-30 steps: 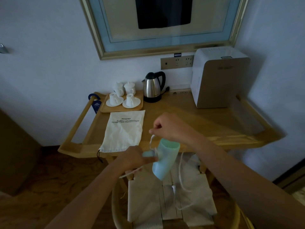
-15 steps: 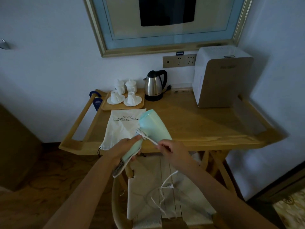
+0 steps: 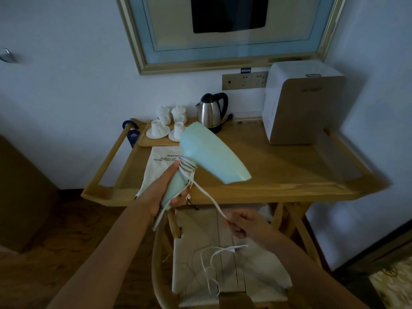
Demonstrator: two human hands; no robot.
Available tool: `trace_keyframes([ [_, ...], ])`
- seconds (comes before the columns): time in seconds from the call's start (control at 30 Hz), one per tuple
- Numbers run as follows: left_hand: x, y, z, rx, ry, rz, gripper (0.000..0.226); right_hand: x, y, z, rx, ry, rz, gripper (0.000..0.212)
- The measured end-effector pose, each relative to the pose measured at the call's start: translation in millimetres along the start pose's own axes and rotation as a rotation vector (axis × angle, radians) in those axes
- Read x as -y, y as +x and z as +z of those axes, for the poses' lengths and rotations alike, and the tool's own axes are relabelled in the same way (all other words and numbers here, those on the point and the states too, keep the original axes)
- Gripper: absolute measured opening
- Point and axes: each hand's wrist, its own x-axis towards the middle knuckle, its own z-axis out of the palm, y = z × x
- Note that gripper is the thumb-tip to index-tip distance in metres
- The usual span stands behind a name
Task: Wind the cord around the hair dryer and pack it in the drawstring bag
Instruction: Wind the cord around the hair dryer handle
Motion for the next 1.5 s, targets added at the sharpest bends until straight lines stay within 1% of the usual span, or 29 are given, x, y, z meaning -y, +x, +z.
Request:
trace_keyframes([
  [0.1, -6.3, -9.3, 5.7, 0.107, 0.008, 0.009, 0.055, 11.3, 6.4, -7.7, 0.121, -0.090, 0.041, 0.023],
  [0.13, -8.6, -12.8, 9.6, 0.125, 0.028, 0.011, 0.057, 15.1, 8.9, -10.2, 0.114, -0.122, 0.065, 0.020],
  [0.17, -11.3, -17.1, 13.3, 0.134, 0.082, 0.016, 0.057, 19.1, 12.9, -14.6, 0.069, -0.186, 0.083, 0.017],
  [0.2, -14.3, -21.3, 17.3, 0.126, 0.184, 0.023, 0.055, 21.9, 17.5, -21.3, 0.024, -0.268, 0.085, 0.013],
  [0.27, -22.4, -29.9, 23.4, 0.083, 0.478, 0.008, 0.045, 34.1, 26.3, -31.5, -0.068, -0.555, 0.110, 0.013],
  [0.3, -26.5, -32.6, 25.5, 0.087, 0.631, -0.031, 0.041, 42.7, 30.0, -35.0, -0.110, -0.617, 0.115, 0.014],
  [0.37, -32.9, -34.5, 31.5, 0.182, 0.894, -0.104, 0.032, 67.8, 34.9, -34.6, -0.170, -0.572, 0.051, 0.030],
  [0.4, -32.3, -33.5, 34.6, 0.235, 0.984, -0.126, 0.026, 80.0, 37.5, -34.2, -0.165, -0.578, 0.008, 0.032],
  [0.47, -24.5, -28.5, 39.5, 0.279, 1.108, -0.148, 0.021, 98.5, 45.6, -32.1, -0.138, -0.646, -0.053, 0.016],
  [0.53, -13.5, -21.1, 40.5, 0.252, 1.232, -0.164, 0.021, 112.1, 51.1, -25.9, -0.162, -0.726, -0.094, 0.005],
  [0.63, -0.8, -10.1, 33.4, 0.138, 1.412, -0.169, 0.017, 119.2, 54.4, -12.8, -0.237, -0.843, -0.135, 0.008],
  [0.7, 5.6, -3.7, 24.8, 0.007, 1.431, -0.181, 0.019, 121.1, 49.7, 0.7, -0.273, -0.883, -0.185, 0.008],
  [0.8, 10.6, 8.2, 12.0, -0.231, 1.366, -0.205, 0.026, 114.3, 39.5, 19.7, -0.237, -0.899, -0.246, 0.002],
  [0.87, 10.7, 14.8, 6.3, -0.349, 1.309, -0.235, 0.028, 105.4, 35.1, 28.4, -0.216, -0.863, -0.267, 0.009],
  [0.9, 10.5, 16.9, 5.1, -0.391, 1.294, -0.223, 0.027, 99.5, 34.3, 29.9, -0.226, -0.820, -0.246, 0.013],
  [0.97, 12.5, 18.9, 3.8, -0.470, 1.211, -0.152, 0.023, 90.0, 32.0, 30.3, -0.225, -0.648, -0.106, 0.017],
  [1.03, 12.6, 18.6, 3.5, -0.570, 1.114, -0.082, 0.020, 81.4, 29.7, 25.9, -0.107, -0.472, 0.054, 0.023],
  [1.07, 10.9, 18.2, 3.4, -0.611, 1.118, -0.054, 0.020, 77.9, 28.0, 23.7, -0.021, -0.388, 0.102, 0.026],
  [1.13, 6.4, 17.5, 3.9, -0.644, 1.160, -0.028, 0.023, 74.1, 25.3, 20.6, 0.092, -0.237, 0.127, 0.027],
  [1.2, 3.2, 15.7, 4.2, -0.636, 1.155, -0.028, 0.022, 75.8, 25.1, 18.3, 0.077, -0.217, 0.101, 0.023],
  [1.23, 3.1, 15.0, 3.8, -0.629, 1.126, -0.033, 0.020, 78.4, 26.0, 18.1, 0.027, -0.268, 0.080, 0.020],
  [1.27, 4.1, 14.3, 3.1, -0.626, 1.088, -0.038, 0.020, 79.8, 27.6, 18.1, -0.043, -0.368, 0.046, 0.016],
  [1.3, 4.7, 13.4, 2.8, -0.623, 1.050, -0.041, 0.020, 80.6, 29.3, 16.9, -0.132, -0.556, -0.017, 0.014],
  [1.37, 4.2, 12.9, 3.2, -0.605, 0.973, -0.045, 0.023, 80.2, 31.1, 15.7, -0.302, -1.082, -0.192, 0.018],
  [1.4, 2.6, 12.7, 4.6, -0.584, 0.930, -0.047, 0.027, 77.3, 31.1, 16.7, -0.368, -1.260, -0.258, 0.021],
  [1.43, 1.5, 11.7, 6.9, -0.554, 0.881, -0.046, 0.032, 73.5, 31.3, 18.6, -0.415, -1.338, -0.299, 0.022],
  [1.5, 0.5, 9.1, 13.5, -0.495, 0.728, -0.040, 0.046, 61.3, 30.6, 24.6, -0.515, -1.398, -0.370, 0.014],
])
